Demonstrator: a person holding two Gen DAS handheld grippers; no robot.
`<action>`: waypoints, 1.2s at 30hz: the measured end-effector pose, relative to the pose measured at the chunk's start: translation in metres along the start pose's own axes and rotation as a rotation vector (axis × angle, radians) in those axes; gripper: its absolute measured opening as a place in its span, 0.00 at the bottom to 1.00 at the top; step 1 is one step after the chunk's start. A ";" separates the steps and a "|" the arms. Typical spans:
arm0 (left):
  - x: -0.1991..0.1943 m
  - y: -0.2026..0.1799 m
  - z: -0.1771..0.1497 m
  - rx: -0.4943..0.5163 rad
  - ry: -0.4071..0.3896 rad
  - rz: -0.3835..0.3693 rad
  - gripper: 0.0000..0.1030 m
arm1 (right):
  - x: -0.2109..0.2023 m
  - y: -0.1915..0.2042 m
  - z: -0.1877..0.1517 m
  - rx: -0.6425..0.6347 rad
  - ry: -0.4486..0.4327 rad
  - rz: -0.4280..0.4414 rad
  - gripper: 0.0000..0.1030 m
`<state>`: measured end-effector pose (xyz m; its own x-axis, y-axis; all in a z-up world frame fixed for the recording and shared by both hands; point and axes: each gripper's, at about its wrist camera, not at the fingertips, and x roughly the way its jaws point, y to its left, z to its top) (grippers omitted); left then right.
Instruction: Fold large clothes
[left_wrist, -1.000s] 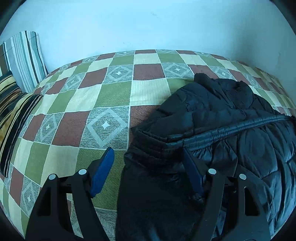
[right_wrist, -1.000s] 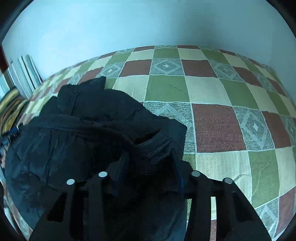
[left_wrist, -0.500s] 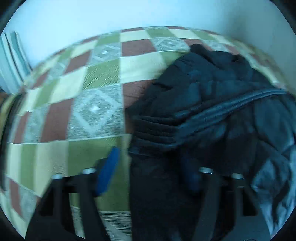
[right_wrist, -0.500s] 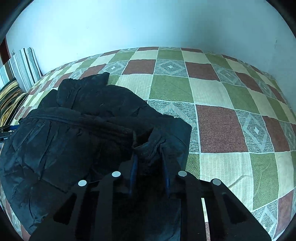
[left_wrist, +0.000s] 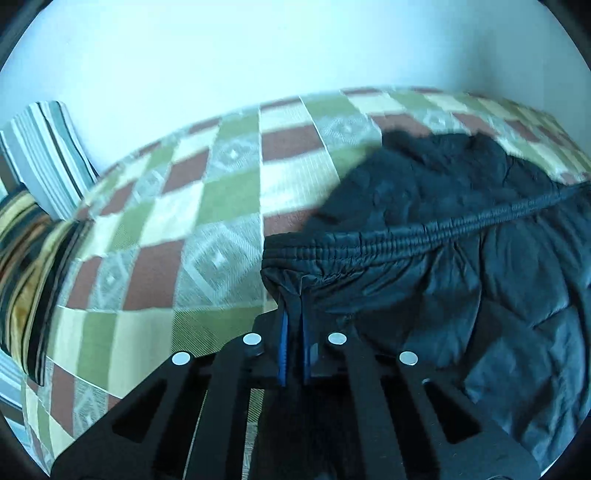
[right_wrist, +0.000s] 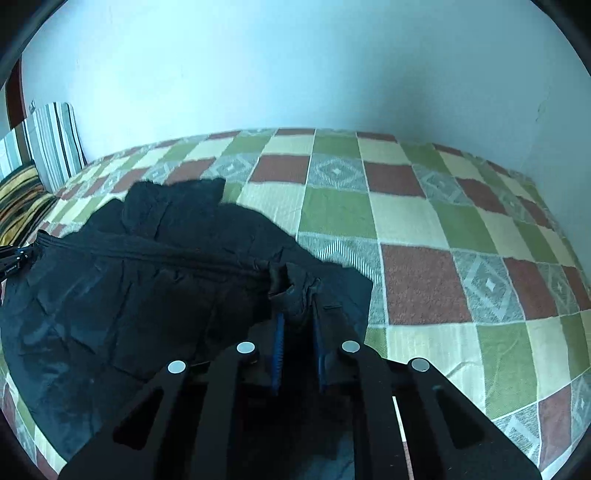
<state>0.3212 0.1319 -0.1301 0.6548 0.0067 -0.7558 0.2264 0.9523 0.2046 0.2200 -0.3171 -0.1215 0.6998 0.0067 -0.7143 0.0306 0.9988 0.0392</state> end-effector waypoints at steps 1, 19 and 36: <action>-0.005 0.001 0.005 -0.007 -0.016 0.004 0.05 | -0.004 0.000 0.005 -0.001 -0.015 0.000 0.13; 0.043 -0.014 0.100 -0.019 -0.043 0.179 0.05 | 0.061 -0.010 0.084 0.051 -0.030 -0.064 0.13; 0.139 -0.034 0.061 0.003 0.081 0.219 0.07 | 0.159 -0.018 0.048 0.099 0.154 -0.045 0.18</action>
<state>0.4482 0.0823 -0.2042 0.6282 0.2381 -0.7407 0.0870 0.9245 0.3710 0.3645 -0.3363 -0.2022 0.5789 -0.0231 -0.8151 0.1352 0.9885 0.0679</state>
